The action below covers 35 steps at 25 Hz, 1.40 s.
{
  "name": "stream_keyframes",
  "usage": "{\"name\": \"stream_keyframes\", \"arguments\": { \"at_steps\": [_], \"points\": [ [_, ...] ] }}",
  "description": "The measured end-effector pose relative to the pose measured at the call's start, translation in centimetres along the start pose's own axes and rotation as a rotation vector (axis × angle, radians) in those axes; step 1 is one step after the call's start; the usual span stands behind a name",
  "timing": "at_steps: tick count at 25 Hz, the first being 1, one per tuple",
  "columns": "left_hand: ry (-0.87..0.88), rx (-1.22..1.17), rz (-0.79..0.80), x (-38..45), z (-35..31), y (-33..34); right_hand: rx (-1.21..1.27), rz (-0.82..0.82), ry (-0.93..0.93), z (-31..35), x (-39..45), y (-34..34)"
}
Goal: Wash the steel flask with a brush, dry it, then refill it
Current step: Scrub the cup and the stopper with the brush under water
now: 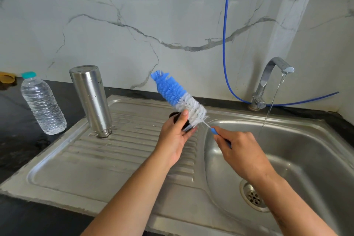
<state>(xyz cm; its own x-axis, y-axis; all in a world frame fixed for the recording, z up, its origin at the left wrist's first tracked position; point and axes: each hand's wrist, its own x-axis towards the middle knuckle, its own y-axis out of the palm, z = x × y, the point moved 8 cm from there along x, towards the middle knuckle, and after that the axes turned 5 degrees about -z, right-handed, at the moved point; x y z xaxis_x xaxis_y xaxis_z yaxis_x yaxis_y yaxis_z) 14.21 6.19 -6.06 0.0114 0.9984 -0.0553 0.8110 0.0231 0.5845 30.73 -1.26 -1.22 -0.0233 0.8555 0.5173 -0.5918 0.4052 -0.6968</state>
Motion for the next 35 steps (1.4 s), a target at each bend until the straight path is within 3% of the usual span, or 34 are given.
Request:
{"name": "stream_keyframes", "arguments": {
  "at_steps": [4, 9, 13, 18, 25, 30, 33, 35],
  "points": [
    [0.063, -0.258, -0.127, 1.3, -2.9, -2.5, 0.041, 0.192, -0.052, -0.5, 0.0, 0.0],
    [-0.015, -0.058, 0.009, -0.5, 0.0, 0.7, 0.006, 0.069, -0.046, -0.8, 0.2, -1.4],
    [0.069, -0.261, -0.078, 0.3, -2.8, -1.5, 0.102, 0.269, -0.093, -0.3, -0.2, -1.3],
    [-0.043, -0.249, -0.013, -0.7, -1.0, 0.0, 0.051, 0.101, -0.026, -1.0, 0.1, -1.5],
    [-0.034, -0.319, -0.057, 0.4, -1.7, -1.5, -0.001, 0.073, 0.044, -1.7, 0.1, -1.9],
    [-0.096, -0.205, 0.000, -0.6, 0.3, 0.1, -0.036, -0.035, 0.013, -0.2, 0.0, -1.3],
    [-0.032, -0.369, -0.106, 0.6, -1.9, -1.6, -0.048, 0.091, -0.040, -0.3, 0.2, -0.6],
    [-0.026, -0.391, -0.092, 0.6, -2.9, -1.9, -0.018, 0.153, -0.059, -0.4, 0.1, -0.5]
  ]
}}
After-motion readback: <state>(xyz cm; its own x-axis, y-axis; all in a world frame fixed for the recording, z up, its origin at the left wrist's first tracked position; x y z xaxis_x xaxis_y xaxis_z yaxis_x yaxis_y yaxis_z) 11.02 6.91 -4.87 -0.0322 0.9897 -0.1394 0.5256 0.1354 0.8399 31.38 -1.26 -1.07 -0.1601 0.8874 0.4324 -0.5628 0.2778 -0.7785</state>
